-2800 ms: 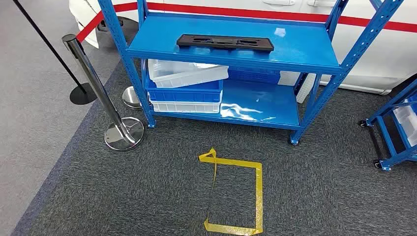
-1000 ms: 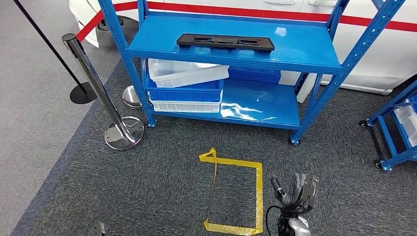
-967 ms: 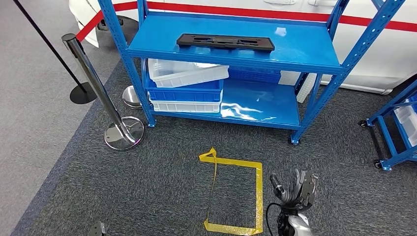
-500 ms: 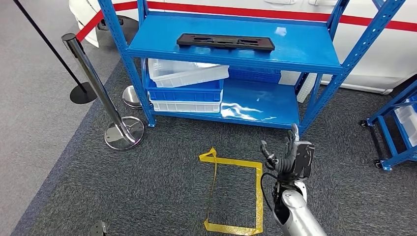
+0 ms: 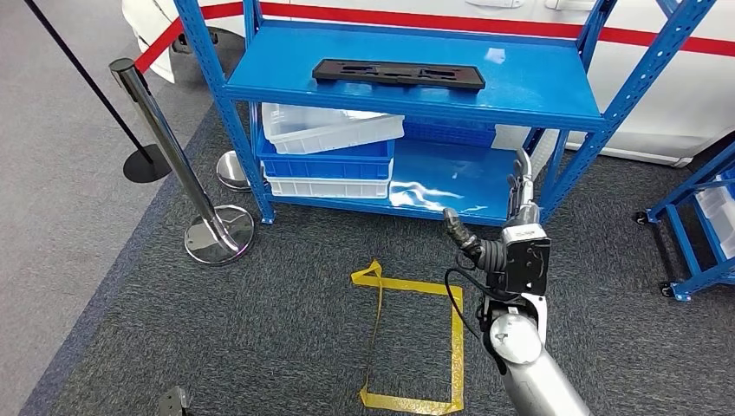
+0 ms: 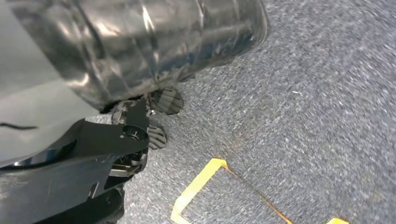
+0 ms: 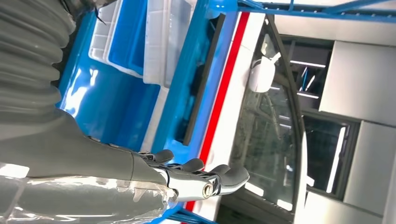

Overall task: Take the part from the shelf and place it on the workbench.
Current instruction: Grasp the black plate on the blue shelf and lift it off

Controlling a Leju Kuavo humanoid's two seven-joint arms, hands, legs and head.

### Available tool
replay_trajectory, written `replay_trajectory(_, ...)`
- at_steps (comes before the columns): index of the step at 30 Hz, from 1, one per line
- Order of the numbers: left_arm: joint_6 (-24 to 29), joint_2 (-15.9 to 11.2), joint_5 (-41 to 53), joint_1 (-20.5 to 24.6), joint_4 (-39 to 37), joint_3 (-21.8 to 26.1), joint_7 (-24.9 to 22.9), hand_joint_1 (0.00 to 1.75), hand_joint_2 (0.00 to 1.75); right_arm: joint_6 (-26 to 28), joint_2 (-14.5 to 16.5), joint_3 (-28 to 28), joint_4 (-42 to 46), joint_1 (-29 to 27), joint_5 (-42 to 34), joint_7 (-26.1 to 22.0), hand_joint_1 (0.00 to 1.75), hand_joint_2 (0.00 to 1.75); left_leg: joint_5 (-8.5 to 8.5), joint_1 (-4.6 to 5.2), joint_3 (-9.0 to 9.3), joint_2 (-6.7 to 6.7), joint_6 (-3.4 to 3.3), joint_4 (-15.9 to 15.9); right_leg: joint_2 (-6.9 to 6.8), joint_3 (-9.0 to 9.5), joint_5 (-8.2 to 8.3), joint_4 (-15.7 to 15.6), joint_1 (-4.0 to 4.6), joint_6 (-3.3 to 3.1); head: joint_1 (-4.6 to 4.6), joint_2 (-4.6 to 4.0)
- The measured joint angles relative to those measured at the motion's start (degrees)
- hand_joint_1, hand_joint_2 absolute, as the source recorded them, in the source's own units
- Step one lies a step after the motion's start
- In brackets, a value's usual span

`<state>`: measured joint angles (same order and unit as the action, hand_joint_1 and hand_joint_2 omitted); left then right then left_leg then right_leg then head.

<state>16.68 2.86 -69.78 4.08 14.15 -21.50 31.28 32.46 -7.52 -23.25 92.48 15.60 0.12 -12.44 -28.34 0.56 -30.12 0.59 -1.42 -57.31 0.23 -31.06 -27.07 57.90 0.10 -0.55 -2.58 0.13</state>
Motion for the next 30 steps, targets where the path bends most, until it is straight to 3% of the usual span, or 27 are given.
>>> replay_trajectory(6,-1.8,-0.1,1.1,0.0,0.0,-1.0,2.5,0.0,0.0,1.3,-0.7,-0.7,4.0,-0.1,2.1,1.2,0.0,0.0,-0.05,0.19,-0.39,-0.05,-0.31,-0.3,0.0,-0.23,0.21,-0.1,-0.17,0.36,-0.01,0.0)
replay_trajectory(8,-2.0,-0.2,1.0,0.1,0.0,-1.3,3.5,0.0,0.0,1.1,-1.0,-0.9,5.5,-0.1,2.2,1.0,0.0,0.0,0.26,0.03,-0.26,-0.02,-0.76,0.2,0.01,-0.21,0.19,-0.1,-0.16,0.67,-0.01,0.0)
replay_trajectory(10,-1.8,-0.2,1.0,0.4,0.0,-1.5,3.8,0.0,0.0,0.7,-1.4,-1.0,6.7,-0.1,2.2,0.6,0.0,0.0,0.77,-0.39,0.14,0.07,-1.25,1.0,0.02,-1.01,-1.08,1.7,-0.11,1.08,0.14,0.0)
replay_trajectory(13,-0.4,-0.2,1.4,0.7,0.0,-2.0,3.0,0.0,0.0,0.7,-1.9,-1.2,7.8,-0.4,3.0,0.5,0.0,1.31,0.96,-0.61,0.3,0.12,-1.5,1.4,0.0,-6.89,-5.73,13.0,-0.6,1.64,0.43,0.0)
replay_trajectory(14,0.1,-0.1,1.6,0.7,0.0,-2.1,2.4,0.0,0.0,1.0,-2.0,-1.3,8.1,-0.6,3.5,0.6,0.0,1.75,0.87,-0.65,0.34,0.09,-1.47,1.4,0.0,-8.56,-6.03,15.6,-0.84,1.83,0.45,0.0)
replay_trajectory(15,0.3,-0.1,1.8,0.6,0.0,-2.2,2.0,0.0,0.0,1.4,-2.1,-1.4,8.4,-0.8,4.0,0.7,0.0,1.75,0.74,-0.71,0.42,0.04,-1.39,1.3,-0.01,-9.15,-5.16,16.0,-1.04,1.98,0.46,0.0)
replay_trajectory(16,0.4,-0.1,1.9,0.6,-0.1,-2.4,1.5,0.0,0.0,1.8,-2.2,-1.4,8.7,-1.0,4.5,0.6,0.0,1.75,0.5,-0.83,0.57,-0.03,-1.19,1.2,-0.03,-8.61,-3.1,13.9,-1.28,2.15,0.47,0.0)
replay_trajectory(17,0.4,-0.1,2.0,0.5,-0.1,-2.6,1.1,0.0,0.0,2.0,-2.3,-1.4,9.0,-1.0,4.7,0.4,0.0,1.75,0.14,-0.96,0.7,-0.11,-0.89,0.9,-0.06,-7.26,-0.62,10.2,-1.54,2.34,0.49,0.0)
replay_trajectory(19,0.3,-0.2,2.3,0.6,-0.1,-3.0,0.3,0.0,0.0,2.0,-2.4,-1.5,9.5,-1.0,4.8,-0.3,0.0,1.75,-0.66,-0.96,0.49,-0.26,0.04,0.0,-0.05,-4.61,2.16,3.8,-1.62,2.38,0.58,0.0)
replay_trajectory(20,0.3,-0.3,2.4,0.6,-0.1,-3.2,0.0,0.0,0.0,1.9,-2.4,-1.5,9.7,-1.1,4.8,-0.7,0.0,1.75,-0.9,-0.91,0.23,-0.3,0.46,-0.4,-0.01,-4.13,2.29,2.4,-1.52,2.19,0.59,0.0)
replay_trajectory(24,0.4,-0.3,2.6,0.7,-0.2,-3.7,-0.4,0.0,0.0,1.5,-2.5,-1.7,10.4,-1.3,4.8,-1.2,0.0,1.75,-1.77,-1.12,-0.51,-0.32,1.51,-1.4,0.21,-4.14,1.67,2.2,-1.17,0.6,0.39,0.0)
replay_trajectory(26,0.5,-0.4,2.6,0.7,-0.2,-3.9,-0.4,0.0,0.0,1.5,-2.5,-1.9,10.8,-1.2,4.8,-1.3,0.0,0.87,-4.22,-1.23,-2.77,-0.32,1.85,-6.0,0.17,-3.91,1.6,2.0,-1.15,-0.08,0.17,0.0)
replay_trajectory(28,0.6,-0.4,2.6,0.7,-0.2,-4.1,-0.4,0.0,0.0,1.4,-2.5,-2.1,11.0,-1.3,4.7,-1.4,0.0,0.0,-7.01,-1.24,-7.08,-0.32,1.94,-13.7,0.15,-3.86,1.45,2.0,-0.81,-0.49,0.05,0.0)
replay_trajectory(29,0.7,-0.4,2.5,0.7,-0.2,-4.3,-0.4,0.0,0.0,1.4,-2.5,-2.3,11.0,-1.3,4.6,-1.4,0.0,0.0,-7.49,-1.22,-8.88,-0.32,1.88,-16.6,0.18,-3.81,1.38,2.0,-0.59,-0.65,0.04,0.0)
replay_trajectory(30,0.8,-0.4,2.5,0.7,-0.3,-4.3,-0.4,0.0,0.0,1.2,-2.5,-2.4,11.0,-1.3,4.3,-1.4,0.0,0.0,-6.89,-1.17,-9.87,-0.33,1.7,-17.6,0.25,-3.72,1.3,2.0,-0.36,-0.81,0.04,0.0)
